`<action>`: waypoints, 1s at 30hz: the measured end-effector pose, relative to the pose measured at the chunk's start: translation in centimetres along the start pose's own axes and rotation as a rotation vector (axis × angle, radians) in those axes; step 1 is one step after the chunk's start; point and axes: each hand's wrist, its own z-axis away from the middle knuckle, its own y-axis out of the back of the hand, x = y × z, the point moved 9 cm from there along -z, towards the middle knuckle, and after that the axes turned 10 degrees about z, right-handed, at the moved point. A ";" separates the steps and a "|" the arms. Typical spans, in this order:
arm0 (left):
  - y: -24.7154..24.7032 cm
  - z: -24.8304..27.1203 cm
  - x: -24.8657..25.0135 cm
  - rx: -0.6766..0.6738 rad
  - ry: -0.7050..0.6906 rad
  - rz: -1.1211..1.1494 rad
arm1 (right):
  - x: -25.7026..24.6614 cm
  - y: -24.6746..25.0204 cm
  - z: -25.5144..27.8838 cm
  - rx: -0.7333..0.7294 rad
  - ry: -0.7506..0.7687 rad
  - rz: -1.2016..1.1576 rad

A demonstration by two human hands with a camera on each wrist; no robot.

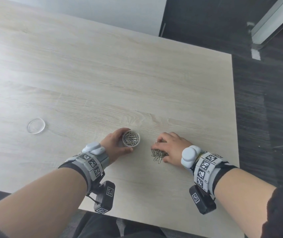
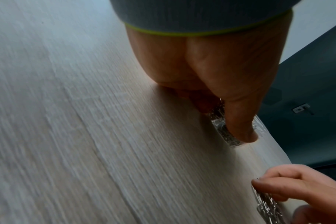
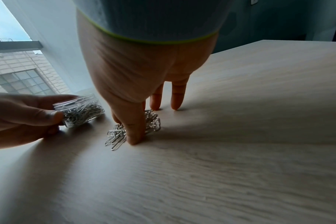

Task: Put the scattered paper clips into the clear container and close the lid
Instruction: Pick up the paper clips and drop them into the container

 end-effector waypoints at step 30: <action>0.0 0.0 -0.1 -0.030 0.017 0.016 | 1.9 2.3 -0.8 0.164 -0.338 -0.348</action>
